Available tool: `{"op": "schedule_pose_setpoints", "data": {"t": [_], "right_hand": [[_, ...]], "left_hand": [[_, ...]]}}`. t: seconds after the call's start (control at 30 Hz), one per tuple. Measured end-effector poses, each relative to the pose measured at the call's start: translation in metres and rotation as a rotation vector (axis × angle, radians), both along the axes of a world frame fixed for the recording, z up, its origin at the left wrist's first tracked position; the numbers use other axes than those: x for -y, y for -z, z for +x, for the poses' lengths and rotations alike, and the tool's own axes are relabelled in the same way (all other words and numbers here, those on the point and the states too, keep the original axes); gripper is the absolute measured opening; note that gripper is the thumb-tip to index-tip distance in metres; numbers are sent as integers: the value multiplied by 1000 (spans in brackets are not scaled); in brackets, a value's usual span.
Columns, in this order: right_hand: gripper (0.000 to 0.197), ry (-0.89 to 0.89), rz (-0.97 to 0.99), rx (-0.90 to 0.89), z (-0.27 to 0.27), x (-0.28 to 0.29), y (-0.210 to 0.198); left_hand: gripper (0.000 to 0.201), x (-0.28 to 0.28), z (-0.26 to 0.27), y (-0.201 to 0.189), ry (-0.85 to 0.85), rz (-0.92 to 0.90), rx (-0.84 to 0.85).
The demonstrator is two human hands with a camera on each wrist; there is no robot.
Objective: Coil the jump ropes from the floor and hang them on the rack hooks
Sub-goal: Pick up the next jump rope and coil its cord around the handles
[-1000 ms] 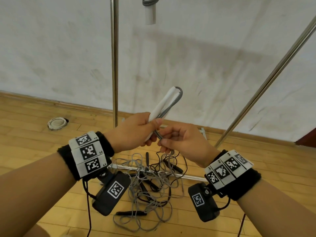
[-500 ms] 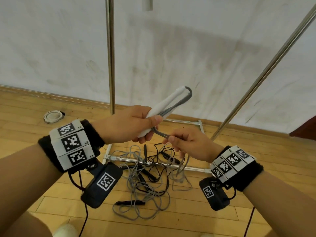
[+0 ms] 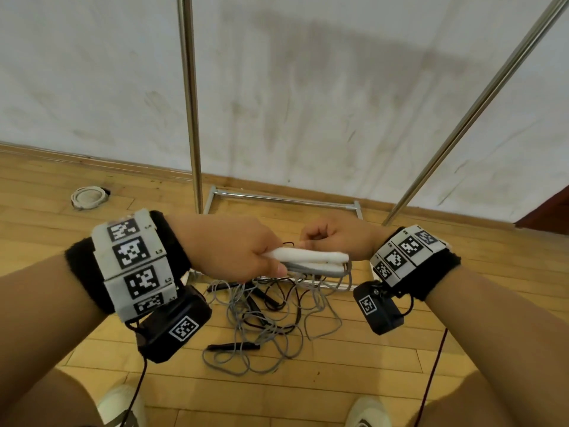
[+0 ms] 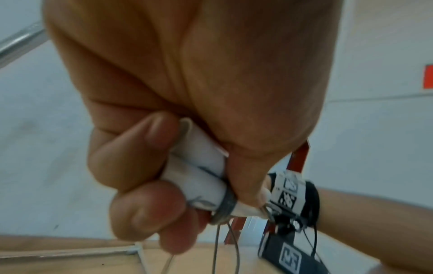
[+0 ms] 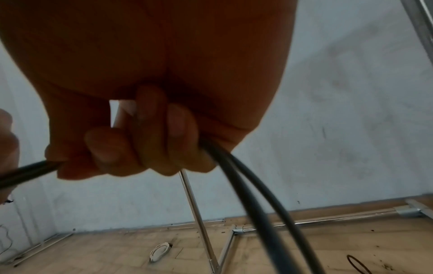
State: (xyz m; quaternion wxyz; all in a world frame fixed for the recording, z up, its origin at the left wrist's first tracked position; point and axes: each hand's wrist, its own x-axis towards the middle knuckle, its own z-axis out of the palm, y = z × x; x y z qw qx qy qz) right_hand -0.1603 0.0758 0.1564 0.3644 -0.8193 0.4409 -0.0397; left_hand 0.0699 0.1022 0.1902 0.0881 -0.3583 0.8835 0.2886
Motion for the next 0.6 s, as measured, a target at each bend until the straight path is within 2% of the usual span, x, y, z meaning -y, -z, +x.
{"op": "schedule_pose_setpoints", "data": {"t": [0.1,0.23,0.4,0.47,0.6], "right_hand": [[30,-12,30,-68,7,0,2],[33,-3,-94,-181,23,3,0],[42,142,-228,-92,40,4,-7],[46,240,-178,6,41,4,-10],[28,372,25,187,45,-1,-14]], "left_hand": [[33,-4,-9,12,42,-52,169],[36,-1,-24,31,-16,-121,281],[32,15,-25,44,-191,-168,125],[29,20,-24,46,-255,-196,98],[26,30,-18,42,-258,-261,48]]}}
